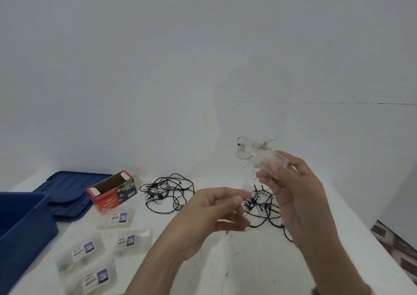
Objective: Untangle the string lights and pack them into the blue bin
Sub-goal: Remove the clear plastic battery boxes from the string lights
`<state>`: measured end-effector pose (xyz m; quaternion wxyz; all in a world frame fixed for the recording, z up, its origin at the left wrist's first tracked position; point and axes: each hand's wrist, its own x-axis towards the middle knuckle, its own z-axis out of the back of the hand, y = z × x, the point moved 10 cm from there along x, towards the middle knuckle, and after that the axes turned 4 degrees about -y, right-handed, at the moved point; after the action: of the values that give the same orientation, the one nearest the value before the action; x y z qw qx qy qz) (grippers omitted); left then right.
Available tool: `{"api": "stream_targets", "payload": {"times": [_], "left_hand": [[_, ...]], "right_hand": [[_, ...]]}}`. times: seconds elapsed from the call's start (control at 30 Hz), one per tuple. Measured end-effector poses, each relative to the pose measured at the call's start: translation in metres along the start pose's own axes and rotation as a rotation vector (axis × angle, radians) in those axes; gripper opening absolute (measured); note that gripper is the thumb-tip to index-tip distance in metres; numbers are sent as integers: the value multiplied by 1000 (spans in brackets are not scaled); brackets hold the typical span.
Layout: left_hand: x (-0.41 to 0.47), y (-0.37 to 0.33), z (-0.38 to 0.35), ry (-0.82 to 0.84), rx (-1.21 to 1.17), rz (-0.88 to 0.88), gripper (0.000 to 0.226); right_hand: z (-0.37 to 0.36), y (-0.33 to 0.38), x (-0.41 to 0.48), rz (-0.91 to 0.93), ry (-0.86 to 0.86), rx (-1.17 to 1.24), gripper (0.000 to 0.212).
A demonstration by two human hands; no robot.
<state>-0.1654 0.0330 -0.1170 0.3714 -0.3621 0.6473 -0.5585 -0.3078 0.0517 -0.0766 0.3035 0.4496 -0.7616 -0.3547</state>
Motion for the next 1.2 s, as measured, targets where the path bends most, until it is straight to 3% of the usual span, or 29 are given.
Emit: {"api": "stream_targets", "payload": {"times": [0.1,0.23,0.33,0.4,0.47,0.53,0.6,0.7,0.8,0.97,1.13,1.2], "left_hand": [[1,-9,9,-72,169,-46,15],[6,-12,21,-136,490,-124,14],[6,-12,25,-179,698,-177,9],[8,-14,29,-232,731,-235,18],[9,-18,30,-281,761,-320,22],[9,-19,32,-308,761,-381,21],[9,-12,37,-324,682,-379,22],[8,10,38,-271,375,-263,19],[2,28,24,-171,167,-188,16],[-8,55,5,-95,52,-112,17],[-28,121,-21,9,224,35,28],[-34,137,-23,-38,340,49,37]], "right_hand": [[4,13,-3,221,-62,-289,21],[-10,31,-22,684,-113,-842,20],[-28,25,-31,951,-17,-1157,21],[-33,7,-26,944,98,-1380,29],[-27,-12,-15,712,215,-1491,31],[-14,-35,-6,285,360,-1310,26],[-6,-53,-6,-96,439,-873,22],[-2,-62,-7,-321,379,-376,24],[1,-65,-4,-352,262,-157,33],[5,-53,-2,-227,125,-96,26],[11,-32,5,-100,15,-133,18],[8,-24,7,-48,29,-193,18]]}}
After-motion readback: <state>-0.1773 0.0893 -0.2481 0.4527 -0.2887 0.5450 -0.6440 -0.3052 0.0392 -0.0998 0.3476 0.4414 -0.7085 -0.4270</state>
